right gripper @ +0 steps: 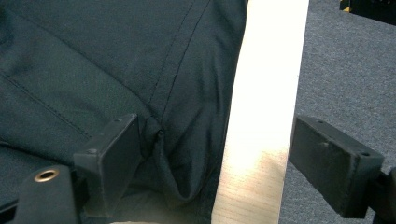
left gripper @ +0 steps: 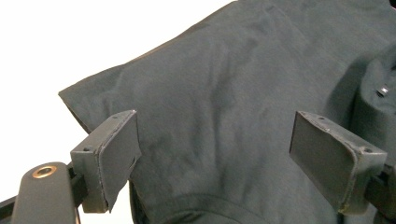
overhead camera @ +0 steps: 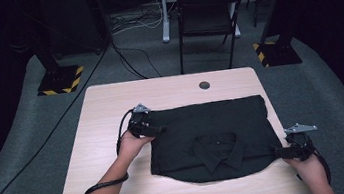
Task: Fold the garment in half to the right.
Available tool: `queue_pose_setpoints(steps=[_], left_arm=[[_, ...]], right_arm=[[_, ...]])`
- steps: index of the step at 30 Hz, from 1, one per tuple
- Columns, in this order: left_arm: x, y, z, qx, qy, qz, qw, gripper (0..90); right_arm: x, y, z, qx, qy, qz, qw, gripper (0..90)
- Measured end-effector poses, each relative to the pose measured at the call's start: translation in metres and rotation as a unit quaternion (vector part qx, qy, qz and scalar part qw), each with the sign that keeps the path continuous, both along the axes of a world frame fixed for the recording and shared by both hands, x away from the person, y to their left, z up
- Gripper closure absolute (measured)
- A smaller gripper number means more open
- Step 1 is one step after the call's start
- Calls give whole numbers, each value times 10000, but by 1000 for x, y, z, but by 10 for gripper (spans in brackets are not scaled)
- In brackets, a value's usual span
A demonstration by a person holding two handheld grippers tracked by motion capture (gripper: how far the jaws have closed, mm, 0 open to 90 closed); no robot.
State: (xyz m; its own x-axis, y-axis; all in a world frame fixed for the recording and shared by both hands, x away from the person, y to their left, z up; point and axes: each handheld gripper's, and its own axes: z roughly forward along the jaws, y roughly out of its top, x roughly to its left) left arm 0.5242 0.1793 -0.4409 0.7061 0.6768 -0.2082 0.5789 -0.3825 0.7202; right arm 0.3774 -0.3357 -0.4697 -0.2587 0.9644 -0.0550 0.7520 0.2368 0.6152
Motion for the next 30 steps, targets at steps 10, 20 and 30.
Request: queue_pose_setpoints(steps=[10, 20, 30], left_arm=[[15, -2, 0, 38, -8, 167, 9999, 159], [31, -2, -3, 76, -16, 371, 9993, 164], [48, -2, -12, 297, 0, 593, 9978, 183]], right_arm=[[1, -1, 0, 48, 27, -15, 10000, 155], [-1, -1, -1, 96, -2, -65, 9999, 155], [-1, -2, -2, 174, -4, -112, 9998, 155]])
